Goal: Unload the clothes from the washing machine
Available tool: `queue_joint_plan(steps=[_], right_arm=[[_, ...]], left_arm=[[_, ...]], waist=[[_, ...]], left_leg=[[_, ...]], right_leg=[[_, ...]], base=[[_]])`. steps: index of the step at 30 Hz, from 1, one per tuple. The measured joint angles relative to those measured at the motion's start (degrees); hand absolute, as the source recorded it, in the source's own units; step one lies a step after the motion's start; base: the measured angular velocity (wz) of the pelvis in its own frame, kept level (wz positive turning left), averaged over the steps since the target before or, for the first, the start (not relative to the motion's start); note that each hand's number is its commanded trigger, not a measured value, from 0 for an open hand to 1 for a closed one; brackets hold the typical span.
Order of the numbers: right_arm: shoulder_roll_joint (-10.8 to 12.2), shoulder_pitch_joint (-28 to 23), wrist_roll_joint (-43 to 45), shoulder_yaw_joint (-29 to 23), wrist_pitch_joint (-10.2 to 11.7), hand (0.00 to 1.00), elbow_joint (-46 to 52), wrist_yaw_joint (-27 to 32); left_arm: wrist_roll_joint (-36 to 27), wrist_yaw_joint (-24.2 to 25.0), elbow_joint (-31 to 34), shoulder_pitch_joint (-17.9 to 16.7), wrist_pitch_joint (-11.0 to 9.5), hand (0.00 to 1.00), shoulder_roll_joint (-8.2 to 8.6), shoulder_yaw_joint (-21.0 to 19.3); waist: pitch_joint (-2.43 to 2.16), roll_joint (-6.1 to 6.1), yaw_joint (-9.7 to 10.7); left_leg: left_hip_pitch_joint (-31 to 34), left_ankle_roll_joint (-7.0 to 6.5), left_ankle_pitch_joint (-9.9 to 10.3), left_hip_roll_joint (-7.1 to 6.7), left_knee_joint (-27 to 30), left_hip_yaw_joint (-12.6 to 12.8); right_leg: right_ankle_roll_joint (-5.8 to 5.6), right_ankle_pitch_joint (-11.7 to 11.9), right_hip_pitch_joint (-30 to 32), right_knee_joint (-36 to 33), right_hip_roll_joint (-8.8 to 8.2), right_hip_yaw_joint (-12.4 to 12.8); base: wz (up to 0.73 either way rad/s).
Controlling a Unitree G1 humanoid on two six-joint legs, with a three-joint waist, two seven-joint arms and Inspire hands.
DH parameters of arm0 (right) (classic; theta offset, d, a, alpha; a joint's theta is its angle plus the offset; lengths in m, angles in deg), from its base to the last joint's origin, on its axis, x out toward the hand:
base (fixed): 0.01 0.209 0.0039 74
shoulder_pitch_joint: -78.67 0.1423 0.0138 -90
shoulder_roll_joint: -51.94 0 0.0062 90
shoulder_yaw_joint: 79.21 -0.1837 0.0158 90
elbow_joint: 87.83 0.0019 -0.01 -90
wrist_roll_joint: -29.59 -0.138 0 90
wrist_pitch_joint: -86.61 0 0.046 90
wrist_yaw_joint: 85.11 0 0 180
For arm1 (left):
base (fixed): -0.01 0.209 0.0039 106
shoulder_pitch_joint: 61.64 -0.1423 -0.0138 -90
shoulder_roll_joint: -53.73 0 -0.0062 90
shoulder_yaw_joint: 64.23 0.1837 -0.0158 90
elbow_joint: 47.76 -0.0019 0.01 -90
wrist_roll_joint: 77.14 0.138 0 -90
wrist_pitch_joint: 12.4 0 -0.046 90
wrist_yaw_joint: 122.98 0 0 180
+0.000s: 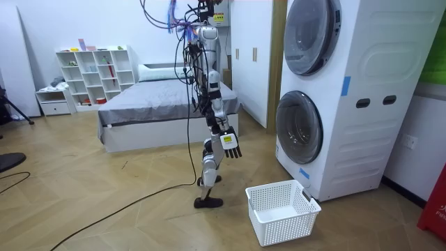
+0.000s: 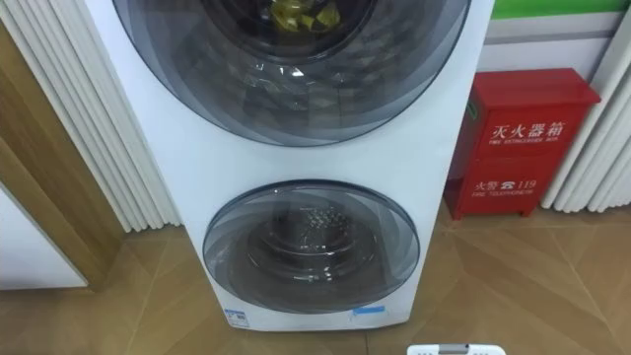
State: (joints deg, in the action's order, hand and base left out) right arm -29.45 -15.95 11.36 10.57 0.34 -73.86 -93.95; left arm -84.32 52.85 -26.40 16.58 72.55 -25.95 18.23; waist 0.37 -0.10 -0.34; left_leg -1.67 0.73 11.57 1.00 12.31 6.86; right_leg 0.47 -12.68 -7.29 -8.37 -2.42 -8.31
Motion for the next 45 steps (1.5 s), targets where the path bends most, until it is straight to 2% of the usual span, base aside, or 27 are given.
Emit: queue_joint_plan(steps=[10, 20, 26, 30, 32, 36, 40, 43, 45], right_arm=[[0.01, -0.05, 0.53, -0.08, -0.08, 0.00, -0.20, 0.04], [0.22, -0.55, -0.38, -0.06, -0.08, 0.00, 0.08, 0.71], [0.25, -0.37, -0.75, 0.00, -0.12, 0.00, 0.81, 1.91], [0.00, 0.13, -0.70, -2.32, -0.75, 0.00, 2.45, 2.85], [-0.16, 0.40, -1.05, -3.37, -1.40, 0.00, 6.31, 4.15], [-1.21, 4.81, -1.99, -5.67, -1.14, 0.00, 17.29, 7.55], [-2.26, 10.64, -2.23, -6.10, -0.85, 0.00, 27.43, 10.60], [-2.78, 11.73, -2.41, -6.17, -0.81, 0.00, 35.88, 12.75], [-3.96, 12.52, -2.89, -6.23, -1.28, 0.00, 43.42, 14.17]], left_arm=[[-0.11, 0.22, -0.13, -0.03, 0.00, 0.00, -0.01, -0.30], [-0.18, 0.63, -0.13, -0.25, 0.00, 0.00, -0.05, -0.34], [-3.09, 1.33, -0.14, -0.30, 0.09, 0.00, -0.02, -0.14], [-3.26, 2.14, 0.07, -0.60, 0.12, 0.00, 0.06, -0.27], [-3.33, 2.65, 0.56, -0.29, 0.07, 0.00, 0.03, -0.27], [-3.54, 2.70, 0.38, -0.33, -0.02, 0.00, -0.05, -0.52], [-3.27, 2.62, 1.38, -0.37, 0.22, 0.00, -0.96, -0.47], [-3.27, 2.55, 2.38, -0.92, 0.91, 0.00, -1.42, -0.56], [-2.72, 2.54, 3.55, -1.28, 1.66, 0.00, -1.80, -0.86]], waist=[[0.04, -0.14, 0.09], [0.03, -0.23, 0.06], [0.02, -0.13, 0.00], [0.04, 0.06, -0.14], [0.04, 0.09, -0.17], [0.22, -0.28, -0.48], [0.01, -1.23, -0.58], [0.24, -1.85, -1.08], [0.16, -2.49, -1.45]], left_leg=[[-0.08, 0.00, 0.00, 0.03, -0.06, 0.01], [-0.02, 0.00, 0.00, 0.02, 0.33, -0.02], [-0.02, 0.00, 0.00, 0.00, 0.23, -0.05], [-0.08, 0.00, 0.00, 0.03, 0.31, -0.06], [-0.07, 0.00, 0.00, 0.07, 0.34, 0.01], [-0.51, -0.04, -0.03, 0.06, 0.34, 0.75], [-0.61, -0.05, -0.03, 0.04, 0.30, 0.70], [-0.82, -0.05, -0.04, 0.03, -0.25, 0.68], [-0.94, -0.04, -0.04, 0.01, -0.85, 0.56]], right_leg=[[0.00, 0.01, -0.08, -0.28, -0.10, -1.16], [-0.04, -0.02, -0.14, -0.22, -0.14, -1.11], [-0.03, -0.02, -0.20, -0.18, -0.14, -1.14], [-0.02, -0.01, -0.22, -0.35, -0.14, -1.11], [-0.02, -0.01, -0.14, -0.44, -0.14, -1.11], [-0.09, -0.05, -0.01, -0.33, -0.24, -0.36], [-0.11, -0.01, -0.13, -0.45, -0.21, -0.36], [-0.10, 0.01, -0.17, -0.56, -0.13, -0.35], [-0.10, 0.01, -0.15, -0.56, -0.13, -0.87]], base=[[0.00], [0.00], [0.00], [0.00], [0.00], [-0.09], [-0.02], [0.00], [0.03]])
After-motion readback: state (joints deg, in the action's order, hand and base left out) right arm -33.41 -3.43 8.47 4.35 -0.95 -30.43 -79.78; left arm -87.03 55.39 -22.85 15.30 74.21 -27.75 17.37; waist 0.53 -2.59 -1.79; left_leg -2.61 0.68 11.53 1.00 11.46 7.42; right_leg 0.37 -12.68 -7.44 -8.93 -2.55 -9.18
